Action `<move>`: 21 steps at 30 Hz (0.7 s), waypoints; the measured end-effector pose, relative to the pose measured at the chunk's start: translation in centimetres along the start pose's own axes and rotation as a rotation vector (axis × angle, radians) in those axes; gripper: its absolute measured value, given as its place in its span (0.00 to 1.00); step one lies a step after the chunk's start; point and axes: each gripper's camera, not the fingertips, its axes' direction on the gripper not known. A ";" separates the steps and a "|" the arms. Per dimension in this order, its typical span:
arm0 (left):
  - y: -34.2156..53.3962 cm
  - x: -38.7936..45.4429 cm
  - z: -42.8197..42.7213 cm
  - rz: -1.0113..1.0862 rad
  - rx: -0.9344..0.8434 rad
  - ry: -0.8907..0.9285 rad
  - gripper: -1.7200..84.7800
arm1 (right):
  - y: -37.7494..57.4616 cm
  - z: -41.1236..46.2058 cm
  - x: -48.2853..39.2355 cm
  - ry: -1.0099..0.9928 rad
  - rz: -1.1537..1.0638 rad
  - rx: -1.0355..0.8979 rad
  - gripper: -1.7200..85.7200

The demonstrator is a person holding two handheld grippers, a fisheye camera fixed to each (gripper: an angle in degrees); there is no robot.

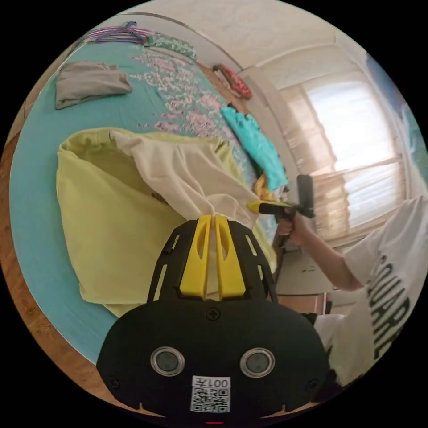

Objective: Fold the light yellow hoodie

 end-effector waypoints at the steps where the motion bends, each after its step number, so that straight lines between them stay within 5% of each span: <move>1: -0.2 -0.1 -1.5 -0.011 0.037 0.047 0.01 | 0.1 -1.8 -0.4 -0.069 0.007 0.037 0.04; 7: -3.3 -2.6 -3.9 -0.040 0.147 0.138 0.01 | -1.7 -6.2 2.1 -0.179 0.076 0.235 0.03; 12: -5.1 -1.2 -4.8 0.194 0.235 0.023 0.01 | -2.8 -7.5 -1.2 -0.011 -0.190 0.281 0.03; 17: -1.0 -4.2 -1.2 -0.005 -0.066 0.062 0.01 | 3.7 -0.5 1.4 0.116 -0.067 -0.122 0.04; 21: -1.1 -4.1 -3.0 -0.096 -0.102 0.041 0.03 | 5.2 -1.9 1.1 0.130 -0.006 -0.084 0.07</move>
